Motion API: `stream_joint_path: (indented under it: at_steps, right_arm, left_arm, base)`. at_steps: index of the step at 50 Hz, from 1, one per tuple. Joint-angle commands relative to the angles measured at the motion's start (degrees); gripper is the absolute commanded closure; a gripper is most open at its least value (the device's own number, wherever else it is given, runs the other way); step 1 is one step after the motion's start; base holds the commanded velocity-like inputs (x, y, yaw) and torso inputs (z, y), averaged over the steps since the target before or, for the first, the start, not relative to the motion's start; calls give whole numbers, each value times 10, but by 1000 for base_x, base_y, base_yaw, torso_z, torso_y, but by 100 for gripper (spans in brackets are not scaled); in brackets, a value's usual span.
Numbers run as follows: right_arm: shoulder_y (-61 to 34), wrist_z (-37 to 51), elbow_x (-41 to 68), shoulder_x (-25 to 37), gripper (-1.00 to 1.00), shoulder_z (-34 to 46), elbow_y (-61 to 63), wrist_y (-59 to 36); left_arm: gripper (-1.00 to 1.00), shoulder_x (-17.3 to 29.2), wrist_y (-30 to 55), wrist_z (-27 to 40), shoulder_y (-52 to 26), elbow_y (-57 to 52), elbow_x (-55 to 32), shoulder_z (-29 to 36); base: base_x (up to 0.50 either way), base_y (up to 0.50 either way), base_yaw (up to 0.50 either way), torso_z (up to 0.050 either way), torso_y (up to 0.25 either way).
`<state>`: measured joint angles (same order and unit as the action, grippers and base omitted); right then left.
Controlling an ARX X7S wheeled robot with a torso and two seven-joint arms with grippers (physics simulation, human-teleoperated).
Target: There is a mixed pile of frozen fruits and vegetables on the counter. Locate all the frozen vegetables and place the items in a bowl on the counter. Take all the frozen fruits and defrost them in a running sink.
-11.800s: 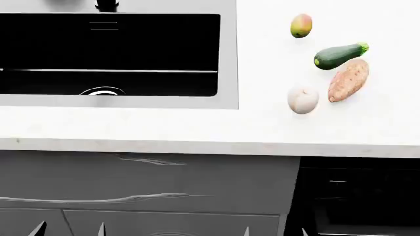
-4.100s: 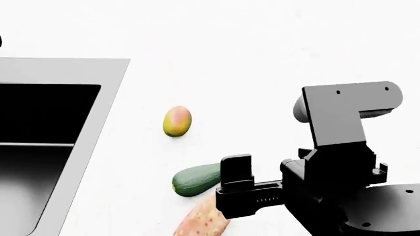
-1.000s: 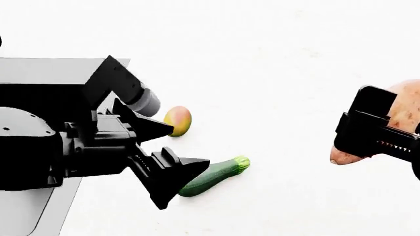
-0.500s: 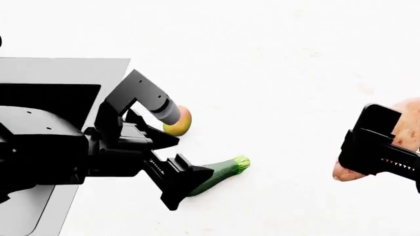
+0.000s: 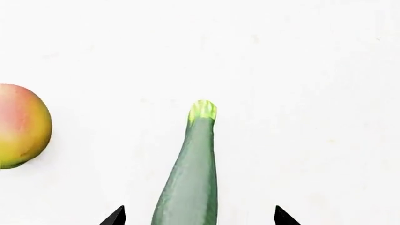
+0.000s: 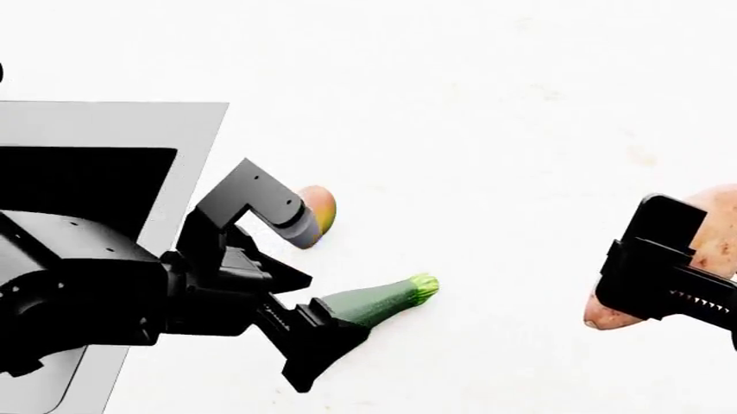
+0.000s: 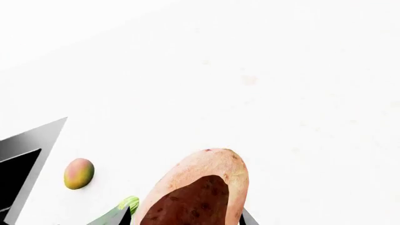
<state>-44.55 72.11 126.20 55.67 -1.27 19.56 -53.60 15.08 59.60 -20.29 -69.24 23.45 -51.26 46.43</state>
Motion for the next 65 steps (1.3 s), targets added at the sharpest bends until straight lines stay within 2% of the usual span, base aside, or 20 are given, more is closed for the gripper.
stream_joint_path:
  at_steps: [1, 23, 24, 36, 42, 46, 55, 56, 65]
  right_arm:
    - [12, -10, -5, 1, 100, -12, 5, -1]
    - [49, -23, -13, 3, 100, -30, 12, 8]
    - [49, -24, -14, 3, 100, -30, 12, 8]
    - [60, -30, -14, 3, 100, -34, 21, 9]
    - [66, -40, -18, 4, 100, -39, 25, 6]
    - [61, -54, -42, 10, 100, -37, 32, -12]
    - [32, -80, -81, 7, 100, -24, 34, -32]
    - [32, -82, -82, 8, 100, -24, 35, -33]
    - [32, -112, -118, 5, 100, -36, 36, -39]
  left_arm:
    - [-100, -8, -18, -10, 8, 15, 11, 10]
    - [-100, -17, -24, -18, 18, 23, 10, 20]
    - [100, -16, -26, -17, 19, 23, 11, 20]
    - [100, -12, -36, 12, 8, 21, 7, -5]
    - [100, 17, -30, 48, 18, -39, -7, -28]
    - [100, 57, -11, 82, 28, -112, -24, -46]
    - [100, 152, 42, 199, 64, -275, -113, -145]
    - [100, 156, 45, 201, 69, -285, -113, -142]
    - [100, 239, 78, 301, 124, -371, -230, -251]
  base:
    - [0, 0, 0, 0, 0]
    - [0, 0, 0, 0, 0]
    - [0, 0, 0, 0, 0]
    - [0, 0, 0, 0, 1]
    - [0, 0, 0, 0, 0]
    - [0, 0, 0, 0, 0]
    - [0, 0, 0, 0, 1]
    - [0, 0, 0, 0, 0]
    - [0, 0, 0, 0, 0]
